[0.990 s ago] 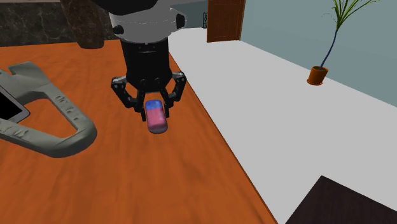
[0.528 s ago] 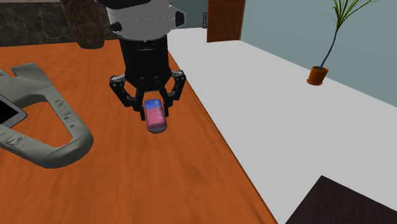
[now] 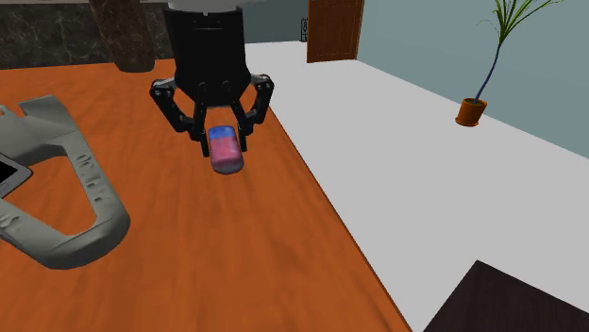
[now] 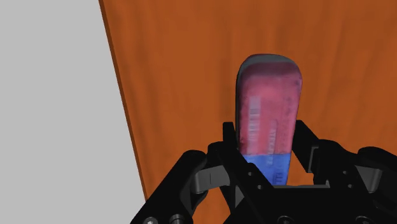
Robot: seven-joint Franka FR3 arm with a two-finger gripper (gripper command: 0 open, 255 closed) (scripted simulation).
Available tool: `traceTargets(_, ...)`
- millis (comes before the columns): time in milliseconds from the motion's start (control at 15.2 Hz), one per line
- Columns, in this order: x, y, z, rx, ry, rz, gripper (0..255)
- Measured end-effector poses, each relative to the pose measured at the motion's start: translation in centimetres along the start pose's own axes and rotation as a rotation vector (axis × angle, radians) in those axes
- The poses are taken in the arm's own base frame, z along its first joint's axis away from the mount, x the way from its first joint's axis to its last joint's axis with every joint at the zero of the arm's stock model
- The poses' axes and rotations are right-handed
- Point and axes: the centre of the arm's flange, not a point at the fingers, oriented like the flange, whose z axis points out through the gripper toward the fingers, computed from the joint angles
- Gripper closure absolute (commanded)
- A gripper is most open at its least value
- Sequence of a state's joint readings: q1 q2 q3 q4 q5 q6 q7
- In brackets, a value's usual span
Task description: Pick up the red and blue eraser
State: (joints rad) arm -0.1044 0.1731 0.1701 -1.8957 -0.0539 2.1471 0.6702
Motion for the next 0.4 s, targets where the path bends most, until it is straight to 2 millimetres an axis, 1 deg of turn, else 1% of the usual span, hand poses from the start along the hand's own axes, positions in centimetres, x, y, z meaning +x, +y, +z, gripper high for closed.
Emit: traceTargets(396, 0.1, 0.0, -3.0, 0.000, 0.000, 0.000, 255)
